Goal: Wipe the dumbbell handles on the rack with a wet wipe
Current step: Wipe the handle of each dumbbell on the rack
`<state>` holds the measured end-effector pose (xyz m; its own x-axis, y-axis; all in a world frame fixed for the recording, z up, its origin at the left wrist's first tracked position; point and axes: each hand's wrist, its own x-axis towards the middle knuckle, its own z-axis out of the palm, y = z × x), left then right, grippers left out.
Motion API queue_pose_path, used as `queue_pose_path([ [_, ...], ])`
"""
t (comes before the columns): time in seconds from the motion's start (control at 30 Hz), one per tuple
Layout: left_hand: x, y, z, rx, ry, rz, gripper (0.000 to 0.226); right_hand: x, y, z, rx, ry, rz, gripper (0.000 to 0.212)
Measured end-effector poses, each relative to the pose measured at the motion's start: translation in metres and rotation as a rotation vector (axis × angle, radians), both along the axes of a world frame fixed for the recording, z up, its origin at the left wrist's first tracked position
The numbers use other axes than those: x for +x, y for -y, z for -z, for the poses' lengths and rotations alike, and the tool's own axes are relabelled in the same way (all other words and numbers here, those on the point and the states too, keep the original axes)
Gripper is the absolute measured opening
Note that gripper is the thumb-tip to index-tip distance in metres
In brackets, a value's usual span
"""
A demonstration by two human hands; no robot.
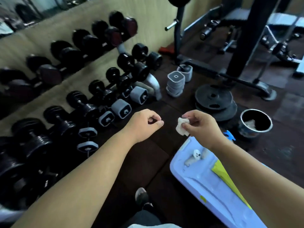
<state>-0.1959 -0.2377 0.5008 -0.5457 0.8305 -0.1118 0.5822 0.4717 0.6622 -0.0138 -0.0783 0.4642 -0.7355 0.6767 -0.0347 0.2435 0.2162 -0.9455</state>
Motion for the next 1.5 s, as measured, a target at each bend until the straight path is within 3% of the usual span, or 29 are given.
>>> queue_pose_path([
  [0.2, -0.101, 0.043, -0.001, 0.041, -0.019, -0.077, 0.004, -0.113, 0.024, 0.004, -0.006, -0.069, -0.084, 0.025],
  [0.37, -0.201, 0.059, 0.001, -0.031, -0.066, -0.038, 0.004, -0.213, 0.037, 0.015, -0.026, -0.049, -0.017, 0.028],
  [0.67, -0.317, 0.024, 0.006, -0.017, -0.025, -0.014, 0.007, -0.327, 0.021, 0.014, -0.073, -0.053, 0.056, 0.018],
  [0.9, -0.392, -0.068, 0.02, -0.034, -0.008, 0.017, 0.003, -0.399, -0.087, 0.035, -0.089, -0.052, 0.126, 0.015],
  [1.13, -0.507, -0.211, 0.055, -0.143, 0.035, 0.058, 0.027, -0.523, -0.246, 0.061, -0.069, -0.039, 0.142, 0.019],
  [1.5, -0.644, -0.421, 0.107, -0.135, 0.213, -0.032, 0.03, -0.675, -0.443, 0.062, -0.067, 0.121, 0.19, 0.015],
])
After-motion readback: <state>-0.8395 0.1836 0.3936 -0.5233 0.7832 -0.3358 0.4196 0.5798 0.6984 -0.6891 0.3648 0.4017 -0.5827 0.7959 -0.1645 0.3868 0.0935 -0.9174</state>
